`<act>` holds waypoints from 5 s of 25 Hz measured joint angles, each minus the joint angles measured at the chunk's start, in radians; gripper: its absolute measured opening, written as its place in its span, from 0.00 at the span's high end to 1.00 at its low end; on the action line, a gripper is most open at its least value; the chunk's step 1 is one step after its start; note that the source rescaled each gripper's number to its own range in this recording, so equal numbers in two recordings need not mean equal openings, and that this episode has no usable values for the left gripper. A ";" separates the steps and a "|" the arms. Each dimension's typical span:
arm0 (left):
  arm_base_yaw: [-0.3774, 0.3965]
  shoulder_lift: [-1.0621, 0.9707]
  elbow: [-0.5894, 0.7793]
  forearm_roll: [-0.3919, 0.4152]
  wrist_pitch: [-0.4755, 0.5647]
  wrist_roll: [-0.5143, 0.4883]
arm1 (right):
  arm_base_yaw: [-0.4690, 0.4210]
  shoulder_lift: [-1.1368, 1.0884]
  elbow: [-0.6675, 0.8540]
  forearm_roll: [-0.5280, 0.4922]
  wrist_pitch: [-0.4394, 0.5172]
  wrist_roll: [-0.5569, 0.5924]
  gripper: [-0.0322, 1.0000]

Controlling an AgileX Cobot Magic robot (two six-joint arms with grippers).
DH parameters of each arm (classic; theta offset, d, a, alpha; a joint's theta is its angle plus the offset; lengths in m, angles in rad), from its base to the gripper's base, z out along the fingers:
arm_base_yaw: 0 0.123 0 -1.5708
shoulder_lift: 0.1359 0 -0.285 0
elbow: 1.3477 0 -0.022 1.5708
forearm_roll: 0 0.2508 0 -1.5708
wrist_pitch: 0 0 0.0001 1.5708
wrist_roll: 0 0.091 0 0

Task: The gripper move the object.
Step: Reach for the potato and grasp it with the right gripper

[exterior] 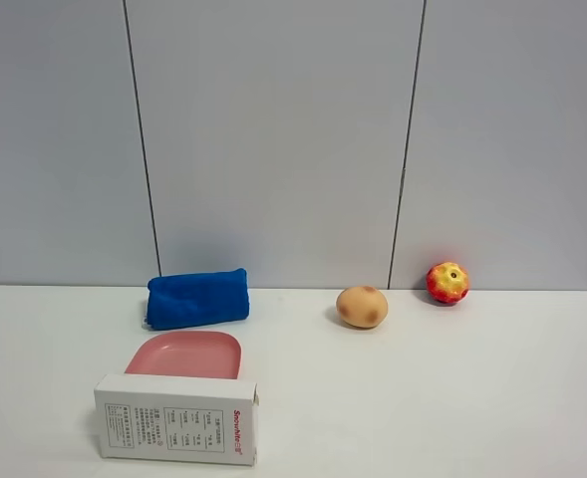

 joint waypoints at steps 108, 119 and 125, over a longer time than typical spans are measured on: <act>0.000 0.000 0.000 0.000 0.000 0.000 | 0.691 1.307 -0.391 0.595 -0.841 -0.632 0.00; 0.000 0.000 0.000 0.000 0.000 0.000 | 0.695 1.720 -0.642 0.318 -0.826 -0.190 0.00; 0.000 0.000 0.000 0.000 0.000 0.000 | 0.695 1.792 -0.786 -0.169 -0.606 0.270 0.01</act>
